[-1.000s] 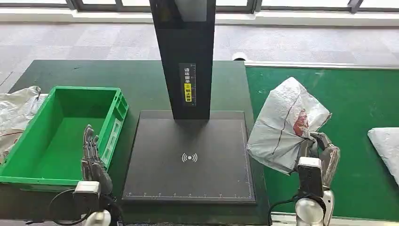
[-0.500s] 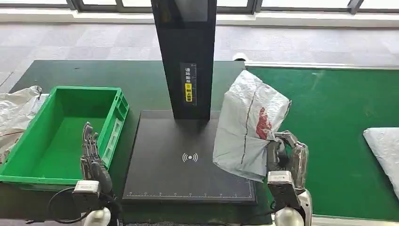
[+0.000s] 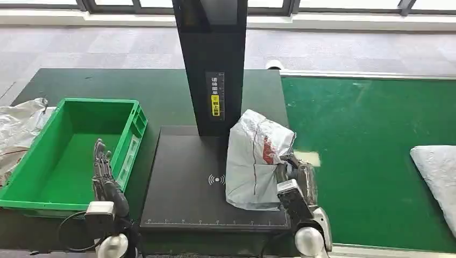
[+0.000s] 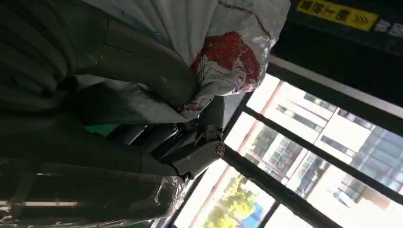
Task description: Moved the parcel from conveyor to table for the left to box.
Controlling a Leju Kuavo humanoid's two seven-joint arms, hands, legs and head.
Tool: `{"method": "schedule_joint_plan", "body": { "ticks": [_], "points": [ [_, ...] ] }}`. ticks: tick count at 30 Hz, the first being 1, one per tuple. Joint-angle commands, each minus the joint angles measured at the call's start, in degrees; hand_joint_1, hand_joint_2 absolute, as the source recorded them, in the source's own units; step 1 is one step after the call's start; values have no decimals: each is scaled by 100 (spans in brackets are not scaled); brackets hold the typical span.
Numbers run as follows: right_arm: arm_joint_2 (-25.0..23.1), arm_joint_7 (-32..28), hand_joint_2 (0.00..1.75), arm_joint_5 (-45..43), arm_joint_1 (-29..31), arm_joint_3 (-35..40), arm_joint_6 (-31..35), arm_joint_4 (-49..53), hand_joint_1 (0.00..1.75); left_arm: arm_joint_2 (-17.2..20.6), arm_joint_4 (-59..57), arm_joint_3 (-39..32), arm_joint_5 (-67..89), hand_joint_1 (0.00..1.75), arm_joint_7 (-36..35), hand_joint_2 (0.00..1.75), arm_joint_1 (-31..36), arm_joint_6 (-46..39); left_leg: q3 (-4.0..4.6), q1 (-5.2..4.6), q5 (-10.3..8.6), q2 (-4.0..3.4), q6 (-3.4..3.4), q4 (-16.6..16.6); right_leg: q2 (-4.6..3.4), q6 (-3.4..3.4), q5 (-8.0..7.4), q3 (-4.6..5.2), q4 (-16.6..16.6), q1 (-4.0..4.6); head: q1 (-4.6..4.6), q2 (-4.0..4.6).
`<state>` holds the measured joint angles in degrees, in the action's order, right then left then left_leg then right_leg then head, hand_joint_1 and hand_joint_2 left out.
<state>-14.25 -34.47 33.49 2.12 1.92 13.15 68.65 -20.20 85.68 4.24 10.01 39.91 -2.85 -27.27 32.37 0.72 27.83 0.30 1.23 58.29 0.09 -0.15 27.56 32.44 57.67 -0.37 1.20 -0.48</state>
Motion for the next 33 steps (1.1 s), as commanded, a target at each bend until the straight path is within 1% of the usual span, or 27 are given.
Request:
{"method": "schedule_joint_plan", "body": {
  "ticks": [1,6,9,14,19,20,21,22,25,26,27,29,31,33],
  "points": [
    [83,-167,175,-285,837,451,-855,-2478,175,199,-341,153,-25,0,-100,0,170,-267,-18,-3,-7,-20,-5,-22,-18,0,-13,-11,-20,-1,0,2],
    [21,-338,175,-332,1091,644,-1248,-3055,175,218,-492,163,-6,0,-119,0,235,-325,-20,-4,-11,-18,-6,-26,-18,0,-14,-12,-22,-2,0,0],
    [40,-414,175,-450,1143,651,-1454,-3091,175,239,-531,150,6,0,-116,0,233,-331,-10,-4,-6,-13,-4,-13,-15,0,-8,-2,-8,-3,0,2],
    [52,-417,175,-450,1147,649,-1457,-3090,175,240,-530,149,7,0,-115,0,232,-331,-14,-8,-15,-11,-6,-25,-11,0,-15,-6,-19,-6,0,0],
    [107,-553,175,-574,1141,744,-1648,-2998,175,269,-496,97,-117,0,-69,0,200,-173,-17,-7,-17,-13,-7,-30,-13,0,-18,-8,-25,-5,0,2],
    [121,-553,175,-600,1108,772,-1640,-2904,154,270,-494,66,-186,0,-71,0,193,-77,-15,-7,-17,-12,-7,-29,-12,0,-17,-6,-23,-6,0,2],
    [128,-553,175,-623,1095,764,-1645,-2865,94,273,-496,57,-197,0,-68,0,194,-51,-19,-8,-21,-12,-8,-37,-12,0,-22,-11,-32,-5,0,0],
    [148,-553,175,-637,1074,753,-1643,-2816,94,276,-491,37,-249,0,-62,0,192,58,-8,-3,-6,-7,-3,-11,-9,0,-7,-2,-8,-2,0,0],
    [157,-553,175,-635,1071,748,-1639,-2793,94,278,-487,22,-254,0,-61,0,191,73,-15,-7,-14,-9,-7,-27,-10,0,-14,-7,-22,-4,0,2],
    [157,-553,175,-635,1071,748,-1639,-2793,66,278,-487,22,-254,0,-61,0,191,73,-10,-5,-6,-4,-3,-12,-7,0,-5,-3,-7,-2,0,2],
    [164,-553,175,-644,1048,732,-1621,-2748,0,277,-480,27,-283,0,-69,0,187,166,-12,-5,-9,-6,-5,-17,-8,0,-9,-5,-13,-2,0,2],
    [227,-553,175,-770,967,693,-1591,-2475,0,273,-431,-40,-389,0,-98,0,148,364,-18,-9,-16,-11,-7,-30,-12,0,-15,-9,-23,-5,0,2],
    [332,-553,175,-1101,897,545,-1821,-2090,0,284,-432,-96,-422,0,-150,0,147,533,-11,-8,-11,-3,-6,-18,-6,-1,-9,-3,-12,-4,0,0],
    [400,-553,175,-1160,892,417,-1889,-1940,0,278,-451,-148,-416,0,-153,0,156,541,-6,-10,-13,-1,-7,-17,-3,-2,-10,0,-11,-6,0,0]
  ]
}}
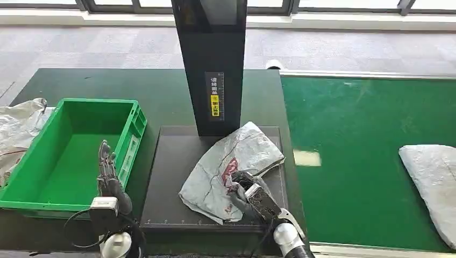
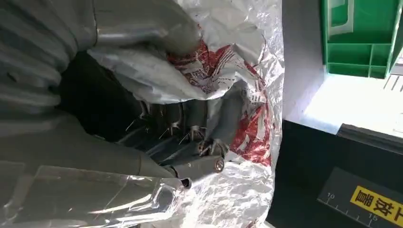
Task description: Moved the parcel from conveyor to table for the left to box.
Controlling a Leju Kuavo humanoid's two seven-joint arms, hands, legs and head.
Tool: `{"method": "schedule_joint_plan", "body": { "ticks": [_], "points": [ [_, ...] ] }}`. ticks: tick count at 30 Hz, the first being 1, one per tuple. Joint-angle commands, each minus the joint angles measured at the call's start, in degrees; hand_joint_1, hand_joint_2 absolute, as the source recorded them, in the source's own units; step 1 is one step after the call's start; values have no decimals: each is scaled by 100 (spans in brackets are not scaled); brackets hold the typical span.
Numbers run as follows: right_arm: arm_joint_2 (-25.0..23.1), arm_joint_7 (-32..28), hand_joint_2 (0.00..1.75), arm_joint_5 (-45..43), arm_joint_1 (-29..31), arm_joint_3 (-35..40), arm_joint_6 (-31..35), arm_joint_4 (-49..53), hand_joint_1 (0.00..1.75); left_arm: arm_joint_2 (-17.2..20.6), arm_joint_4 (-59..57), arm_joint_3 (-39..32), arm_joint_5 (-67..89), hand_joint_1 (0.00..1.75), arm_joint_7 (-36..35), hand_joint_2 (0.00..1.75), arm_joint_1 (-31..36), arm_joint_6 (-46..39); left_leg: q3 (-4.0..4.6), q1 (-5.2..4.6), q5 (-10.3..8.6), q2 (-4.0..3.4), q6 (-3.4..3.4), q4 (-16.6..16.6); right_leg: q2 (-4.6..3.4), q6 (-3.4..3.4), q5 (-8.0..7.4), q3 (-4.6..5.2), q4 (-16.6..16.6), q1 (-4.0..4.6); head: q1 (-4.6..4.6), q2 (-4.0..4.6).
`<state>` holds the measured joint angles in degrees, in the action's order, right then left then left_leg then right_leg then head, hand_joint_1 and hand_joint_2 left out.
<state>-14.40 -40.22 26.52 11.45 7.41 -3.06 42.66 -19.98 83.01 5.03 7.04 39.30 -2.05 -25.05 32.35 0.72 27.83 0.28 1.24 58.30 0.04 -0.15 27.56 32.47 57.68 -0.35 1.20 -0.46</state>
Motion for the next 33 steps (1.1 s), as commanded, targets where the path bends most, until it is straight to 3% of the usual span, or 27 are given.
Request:
{"method": "schedule_joint_plan", "body": {
  "ticks": [1,10,18,25,30,31,33],
  "points": [
    [431,22,175,-466,-60,-179,-293,760,0,254,-194,-236,-99,0,-93,0,83,312,0,-7,-11,3,-7,-12,6,-3,-9,-2,-11,-6,0,-2],
    [606,56,175,-583,-900,-767,-798,2845,0,168,-342,-203,166,0,-67,0,212,-60,0,-12,-12,24,-9,-15,28,-3,-2,-5,-10,-15,0,-2],
    [574,60,175,-594,-890,-777,-830,2856,0,178,-323,-213,164,0,-66,0,194,-66,1,-6,-4,4,-3,-5,4,-1,-3,5,-3,-10,0,-2],
    [518,22,175,-635,-1163,-869,-952,3606,0,79,-148,-344,296,0,21,0,109,-413,1,-8,-3,2,-4,-5,2,-1,-2,5,-2,-10,0,0],
    [780,22,175,-820,-2074,-389,-207,5544,0,258,-594,173,1437,0,-295,0,247,219,8,-12,-4,28,-4,-4,30,-2,6,4,2,-15,0,0],
    [866,22,175,-954,-2272,-187,9,6049,0,265,-732,299,1863,0,-415,175,315,367,3,-11,-6,34,-6,-9,37,-3,6,-3,-5,-14,0,0],
    [936,22,175,-1116,-2495,-9,253,6693,0,273,-997,530,2557,0,-643,175,464,479,10,-12,-3,31,-6,-2,34,-3,7,7,2,-16,0,0]
  ]
}}
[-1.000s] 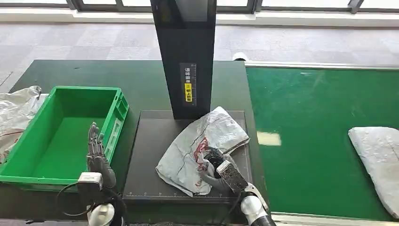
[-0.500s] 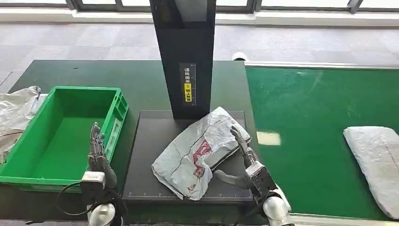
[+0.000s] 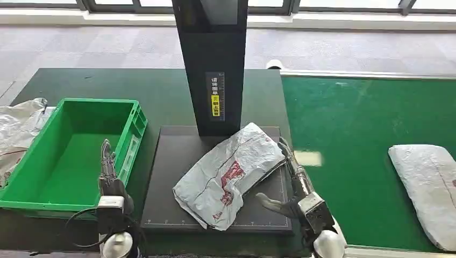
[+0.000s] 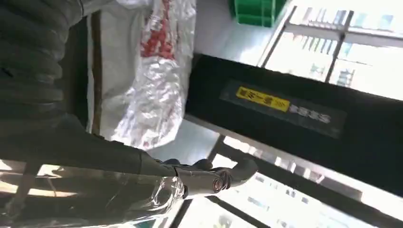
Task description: Moved the parcel from conveyor to table for the left to box.
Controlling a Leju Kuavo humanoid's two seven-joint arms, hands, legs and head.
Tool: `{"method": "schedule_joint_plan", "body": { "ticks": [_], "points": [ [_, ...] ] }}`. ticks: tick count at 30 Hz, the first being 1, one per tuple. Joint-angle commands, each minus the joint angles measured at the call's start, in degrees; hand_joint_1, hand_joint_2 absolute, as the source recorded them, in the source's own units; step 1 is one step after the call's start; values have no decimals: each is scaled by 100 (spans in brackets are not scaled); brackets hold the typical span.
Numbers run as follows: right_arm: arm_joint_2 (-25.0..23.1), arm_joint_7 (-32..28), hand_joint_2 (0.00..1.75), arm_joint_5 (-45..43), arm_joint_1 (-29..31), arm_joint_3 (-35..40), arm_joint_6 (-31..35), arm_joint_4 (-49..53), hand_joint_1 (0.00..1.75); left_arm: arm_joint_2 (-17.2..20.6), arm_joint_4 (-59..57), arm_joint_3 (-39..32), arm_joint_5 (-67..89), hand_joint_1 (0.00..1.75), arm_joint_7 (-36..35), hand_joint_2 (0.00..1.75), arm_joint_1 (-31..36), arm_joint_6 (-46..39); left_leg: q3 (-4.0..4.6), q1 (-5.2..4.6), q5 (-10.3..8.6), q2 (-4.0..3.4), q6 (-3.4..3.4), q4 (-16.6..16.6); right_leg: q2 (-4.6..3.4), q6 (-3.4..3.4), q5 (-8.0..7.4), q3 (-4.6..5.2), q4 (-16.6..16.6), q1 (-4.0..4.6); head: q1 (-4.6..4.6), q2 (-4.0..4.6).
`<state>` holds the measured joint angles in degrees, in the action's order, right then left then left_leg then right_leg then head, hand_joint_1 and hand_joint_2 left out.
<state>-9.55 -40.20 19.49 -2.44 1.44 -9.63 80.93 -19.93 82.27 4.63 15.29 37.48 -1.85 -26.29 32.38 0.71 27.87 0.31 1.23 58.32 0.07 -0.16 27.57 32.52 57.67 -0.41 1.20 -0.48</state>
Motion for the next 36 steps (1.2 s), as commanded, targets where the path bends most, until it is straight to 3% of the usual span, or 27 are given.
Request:
{"method": "schedule_joint_plan", "body": {
  "ticks": [1,4,7,19,34,35,36],
  "points": [
    [475,20,175,-496,-1214,623,947,3117,0,268,-1090,698,2090,0,-560,175,544,582,4,-11,-6,31,-10,-8,34,-2,6,-5,-2,-10,0,0],
    [578,20,175,-712,-1404,620,862,3576,0,220,-1783,1202,3796,0,-1142,175,898,-4,8,-14,-5,32,-10,-5,35,-3,5,2,2,-14,0,0],
    [640,20,175,-702,-1404,649,941,3629,0,159,-2173,1391,4380,0,-1441,175,1047,-195,5,-13,-4,23,-8,-7,25,-3,1,-2,-4,-12,0,2],
    [973,20,175,-787,-1296,843,1283,3523,0,179,-3902,1969,5312,0,-1933,175,1630,461,-19,-15,-9,-3,-10,-27,3,-2,-11,-17,-25,-11,0,2],
    [979,20,175,-787,-1310,858,1351,3532,0,174,-4162,2047,5403,0,-1862,175,1710,552,-19,-14,12,-3,-30,-16,3,-24,10,-83,-24,-12,0,2],
    [963,20,175,-741,-1349,849,1402,3565,0,146,-4098,1951,5273,175,-1746,175,1684,346,-27,-16,18,-1,-33,-14,5,-25,16,-86,-20,-15,0,0],
    [959,20,175,-699,-1381,851,1443,3588,0,159,-4032,1915,5209,175,-1664,175,1680,300,-19,-16,7,-6,-34,-25,1,-24,3,-78,-31,-14,0,0]
  ]
}}
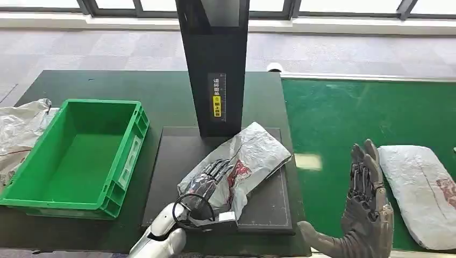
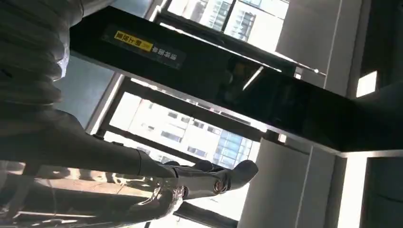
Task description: Moved the parcel from conveyor to table for the left to box.
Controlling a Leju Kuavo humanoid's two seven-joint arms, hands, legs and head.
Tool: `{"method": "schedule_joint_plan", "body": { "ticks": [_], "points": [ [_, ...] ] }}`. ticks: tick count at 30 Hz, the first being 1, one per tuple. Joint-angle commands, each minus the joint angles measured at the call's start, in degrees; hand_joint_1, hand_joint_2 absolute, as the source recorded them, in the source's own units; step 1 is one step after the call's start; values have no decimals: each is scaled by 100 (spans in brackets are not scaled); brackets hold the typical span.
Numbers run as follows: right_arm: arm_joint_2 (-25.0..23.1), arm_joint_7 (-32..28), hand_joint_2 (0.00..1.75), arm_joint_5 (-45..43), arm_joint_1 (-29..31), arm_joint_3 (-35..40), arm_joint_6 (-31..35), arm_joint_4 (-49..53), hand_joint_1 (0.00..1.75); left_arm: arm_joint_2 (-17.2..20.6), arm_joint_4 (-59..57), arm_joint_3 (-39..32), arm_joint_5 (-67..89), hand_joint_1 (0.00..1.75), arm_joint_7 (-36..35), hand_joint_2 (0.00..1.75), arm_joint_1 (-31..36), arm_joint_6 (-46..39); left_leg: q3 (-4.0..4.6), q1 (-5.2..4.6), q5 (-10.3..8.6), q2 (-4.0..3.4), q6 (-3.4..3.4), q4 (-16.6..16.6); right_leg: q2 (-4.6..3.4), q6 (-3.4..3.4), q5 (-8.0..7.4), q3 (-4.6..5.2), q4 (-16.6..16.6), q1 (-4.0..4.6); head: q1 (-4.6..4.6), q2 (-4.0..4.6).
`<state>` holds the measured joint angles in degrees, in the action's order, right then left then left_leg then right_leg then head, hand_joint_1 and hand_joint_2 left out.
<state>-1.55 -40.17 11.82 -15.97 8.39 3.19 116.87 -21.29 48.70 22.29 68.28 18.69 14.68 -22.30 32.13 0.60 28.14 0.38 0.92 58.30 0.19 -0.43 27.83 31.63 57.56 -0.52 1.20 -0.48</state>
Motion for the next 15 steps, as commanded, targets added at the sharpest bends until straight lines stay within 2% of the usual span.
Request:
{"method": "schedule_joint_plan", "body": {
  "ticks": [1,15],
  "points": [
    [160,17,175,91,-61,176,213,19,0,310,-491,54,-197,175,266,175,-14,-192,9,-6,-26,-13,-4,-29,-11,2,-28,14,-26,-5,0,0],
    [136,17,175,39,91,154,129,-169,0,404,34,-99,-400,175,382,175,-228,-36,-56,-4,-13,-30,5,-22,-30,6,-19,2,-15,-2,0,0]
  ]
}}
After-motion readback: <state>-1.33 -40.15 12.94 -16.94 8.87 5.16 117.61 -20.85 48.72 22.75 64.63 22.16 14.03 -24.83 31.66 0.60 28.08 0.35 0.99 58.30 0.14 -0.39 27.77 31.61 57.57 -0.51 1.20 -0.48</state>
